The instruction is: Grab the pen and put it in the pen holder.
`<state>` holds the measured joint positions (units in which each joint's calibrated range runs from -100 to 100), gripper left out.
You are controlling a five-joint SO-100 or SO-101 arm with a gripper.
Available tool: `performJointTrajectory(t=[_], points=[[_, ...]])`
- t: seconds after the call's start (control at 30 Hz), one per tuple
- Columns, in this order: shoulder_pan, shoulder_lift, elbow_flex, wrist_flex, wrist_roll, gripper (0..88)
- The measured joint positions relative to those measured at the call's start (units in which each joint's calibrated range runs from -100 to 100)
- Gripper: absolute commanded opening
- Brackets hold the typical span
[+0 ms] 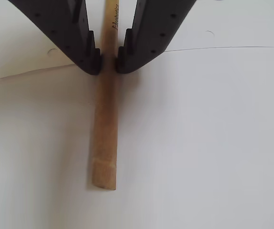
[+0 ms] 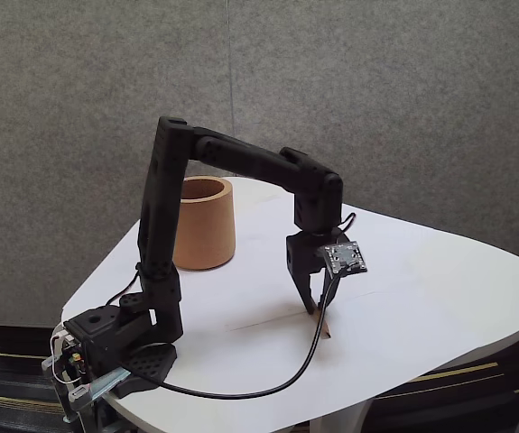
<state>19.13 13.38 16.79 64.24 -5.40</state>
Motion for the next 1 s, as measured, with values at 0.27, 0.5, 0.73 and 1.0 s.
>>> performJointTrajectory(t=[0.27, 0.5, 0.73, 1.0], points=[[0.0, 0.3, -1.9, 3.0, 0.0, 0.9], [-0.1, 0.4, -13.9, 13.5, 0.0, 0.9], [-0.6, -4.7, -17.9, 17.1, 0.0, 0.9], [-5.4, -20.2, -17.9, 18.6, 1.0, 0.9]])
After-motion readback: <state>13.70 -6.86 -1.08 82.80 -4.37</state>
